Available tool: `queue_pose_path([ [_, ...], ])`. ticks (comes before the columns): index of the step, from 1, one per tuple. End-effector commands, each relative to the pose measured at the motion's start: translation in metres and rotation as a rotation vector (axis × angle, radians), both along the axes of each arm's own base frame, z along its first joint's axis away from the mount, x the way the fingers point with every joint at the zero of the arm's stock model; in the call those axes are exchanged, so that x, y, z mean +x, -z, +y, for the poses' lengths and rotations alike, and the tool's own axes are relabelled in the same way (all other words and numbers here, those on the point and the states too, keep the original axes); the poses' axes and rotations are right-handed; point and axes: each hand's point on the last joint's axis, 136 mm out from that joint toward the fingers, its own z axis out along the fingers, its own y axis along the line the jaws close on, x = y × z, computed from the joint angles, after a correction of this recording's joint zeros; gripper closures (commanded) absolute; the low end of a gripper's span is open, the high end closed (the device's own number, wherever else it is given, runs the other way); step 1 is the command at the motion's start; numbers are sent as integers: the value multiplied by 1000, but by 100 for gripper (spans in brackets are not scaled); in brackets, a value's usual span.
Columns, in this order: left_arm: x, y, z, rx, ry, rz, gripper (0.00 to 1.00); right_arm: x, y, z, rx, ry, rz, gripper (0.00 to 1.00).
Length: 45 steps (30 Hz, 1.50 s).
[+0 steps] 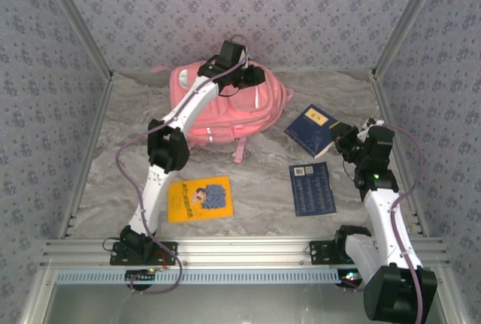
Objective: Pack the student bag
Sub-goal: Open the student bag at the top-center of the table.
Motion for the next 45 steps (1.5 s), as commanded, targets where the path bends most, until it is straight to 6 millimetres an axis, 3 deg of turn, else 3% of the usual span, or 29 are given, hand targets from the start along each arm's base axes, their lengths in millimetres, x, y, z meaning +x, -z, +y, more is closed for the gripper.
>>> queue_pose_path([
  [1,-1,1,-2,-8,-7,27,68,5,-22,0,-28,-6,-60,100],
  [11,-6,-7,14,48,-49,28,70,5,-19,2,-43,-10,-55,100],
  [18,-5,9,22,95,-79,57,68,7,-18,4,-39,-20,-51,100],
  [31,-4,37,-9,42,-43,98,67,8,-15,6,-37,-27,-36,100],
  [38,-1,52,-15,32,-48,126,67,8,-17,6,-34,-27,-40,100],
  [40,-1,52,-17,28,-42,120,74,8,-17,6,-34,-25,-39,100],
  [43,-1,46,-17,29,-28,103,98,8,-17,6,-36,-26,-42,100],
  [45,-3,35,-15,43,-15,78,100,8,-18,6,-40,-25,-41,100],
])
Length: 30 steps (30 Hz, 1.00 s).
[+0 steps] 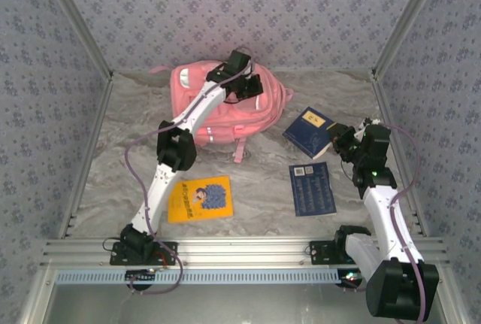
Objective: Pack the student bag
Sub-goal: Open the student bag at the top-center of the table.
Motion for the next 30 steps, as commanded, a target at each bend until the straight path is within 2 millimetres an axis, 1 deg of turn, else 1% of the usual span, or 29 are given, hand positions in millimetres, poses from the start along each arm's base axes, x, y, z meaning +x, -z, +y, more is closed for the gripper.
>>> queue_pose_path([
  [1,-5,-37,-5,-8,55,-76,100,4,-30,1,-29,-9,-75,100],
  [3,-10,-58,-1,-2,78,-114,100,4,-33,0,-52,-8,-78,100],
  [6,-20,-90,11,-2,108,-150,100,1,-39,-2,-103,-2,-86,100],
  [9,-39,-121,20,-11,149,-162,100,-1,-47,-4,-164,5,-98,100],
  [11,-55,-144,24,-24,188,-181,100,1,-60,-6,-197,23,-133,100],
  [14,-74,-178,35,-38,225,-224,100,0,-69,-6,-223,29,-142,100],
  [16,-85,-197,46,-37,233,-252,100,0,-78,0,-216,-6,-166,100],
  [17,-90,-204,51,-32,237,-263,100,1,-87,6,-205,-30,-193,100],
  [18,-96,-211,56,-29,242,-274,100,2,-91,12,-199,-56,-201,100],
  [21,-114,-223,66,-32,289,-290,100,5,-100,24,-167,-102,-230,100],
  [24,-132,-236,69,-76,358,-302,100,10,-100,39,-84,-172,-238,100],
  [30,-163,-247,71,-189,532,-296,100,26,-98,72,133,-330,-249,100],
])
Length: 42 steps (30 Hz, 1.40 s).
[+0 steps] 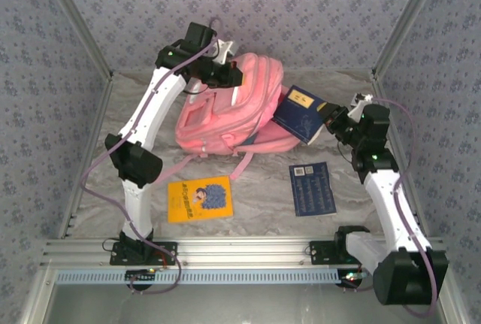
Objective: Pack the student bag
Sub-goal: Open the student bag at the top-center of the table, then place the book in the student bag.
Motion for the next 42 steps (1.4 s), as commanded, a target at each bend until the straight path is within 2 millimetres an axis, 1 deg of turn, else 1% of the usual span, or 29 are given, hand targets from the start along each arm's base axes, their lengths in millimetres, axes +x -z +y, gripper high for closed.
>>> queue_pose_path([
  [1,-37,-72,-2,-174,187,-160,100,0,-27,29,154,-155,-75,100],
  [4,-46,-78,0,-195,224,-169,100,3,-23,50,206,-250,-55,100],
  [7,-48,-83,2,-220,236,-169,100,3,-18,68,226,-312,-35,100],
  [10,-51,-87,2,-243,252,-168,100,6,-9,85,228,-333,-13,100],
  [14,-52,-91,4,-251,248,-173,100,15,4,104,208,-324,25,100],
  [16,-52,-92,6,-255,245,-171,100,22,19,109,166,-302,71,100],
  [19,-54,-96,7,-273,251,-171,100,34,33,118,108,-280,93,100],
  [23,-55,-99,8,-283,245,-167,100,57,54,134,95,-290,118,100],
  [25,-57,-101,8,-293,251,-169,100,71,70,142,99,-301,150,100],
  [28,-56,-102,9,-299,248,-166,100,85,79,161,173,-342,151,100],
  [31,-54,-100,11,-315,245,-150,100,94,85,176,214,-373,155,100],
  [34,-53,-98,10,-319,247,-139,100,95,90,189,192,-403,146,100],
  [38,-50,-95,8,-327,249,-129,100,91,100,210,65,-433,163,100],
  [39,-49,-95,7,-327,249,-128,100,88,109,214,20,-434,195,99],
  [40,-48,-95,7,-328,249,-127,100,91,104,221,-20,-435,187,97],
  [41,-48,-95,6,-330,250,-126,100,90,109,226,-49,-437,200,95],
  [42,-47,-95,7,-329,248,-125,100,90,113,231,-74,-437,211,88],
])
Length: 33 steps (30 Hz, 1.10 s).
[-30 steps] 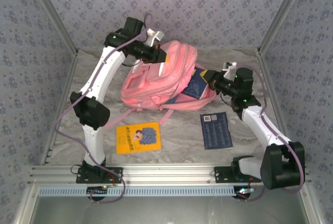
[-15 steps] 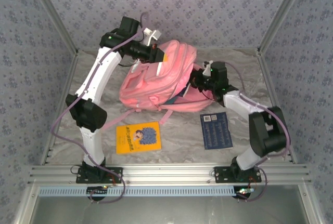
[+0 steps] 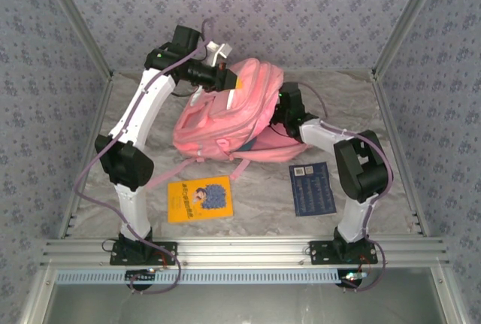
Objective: Pack the student bag
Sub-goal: Place the book in the student bag, then close the student bag at the top-center of the table.
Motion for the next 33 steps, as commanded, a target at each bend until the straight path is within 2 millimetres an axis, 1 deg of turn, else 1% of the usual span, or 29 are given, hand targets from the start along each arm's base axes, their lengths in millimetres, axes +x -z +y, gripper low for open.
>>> queue_pose_path([
  [1,-20,-78,-1,-164,79,-194,100,-2,20,15,-142,-21,12,78],
  [4,-12,-73,5,-144,47,-190,100,0,35,26,-174,-30,50,61],
  [6,-5,-69,11,-139,21,-177,100,1,33,28,-174,-32,43,48],
  [8,1,-69,19,-139,-9,-170,100,2,24,26,-162,-36,12,36],
  [10,7,-69,28,-128,-46,-173,100,1,6,19,-143,-27,-45,20],
  [12,13,-66,39,-104,-91,-175,100,-2,-16,10,-117,-20,-121,10],
  [13,16,-65,45,-95,-112,-175,100,-4,-23,4,-122,-12,-146,8],
  [16,26,-60,61,-75,-179,-166,100,-8,-36,-18,-164,17,-177,5],
  [19,36,-53,77,-45,-254,-152,100,-12,-39,-43,-215,58,-165,4],
  [21,41,-49,88,-19,-307,-152,100,-13,-45,-58,-247,82,-172,4],
  [22,45,-47,94,2,-339,-156,100,-21,-33,-68,-286,91,-150,4],
  [26,58,-43,116,104,-458,-189,100,-38,-30,-100,-425,150,-140,6],
  [27,62,-40,120,134,-483,-191,100,-40,-31,-112,-477,184,-142,7],
  [29,67,-33,123,179,-505,-191,100,-51,-30,-126,-573,194,-145,8],
  [30,69,-25,122,215,-507,-191,100,-59,-27,-132,-620,191,-143,9],
  [32,69,-8,110,271,-483,-188,100,-74,-17,-149,-703,218,-105,10],
  [33,69,2,101,294,-461,-179,100,-83,-11,-158,-733,232,-89,10],
])
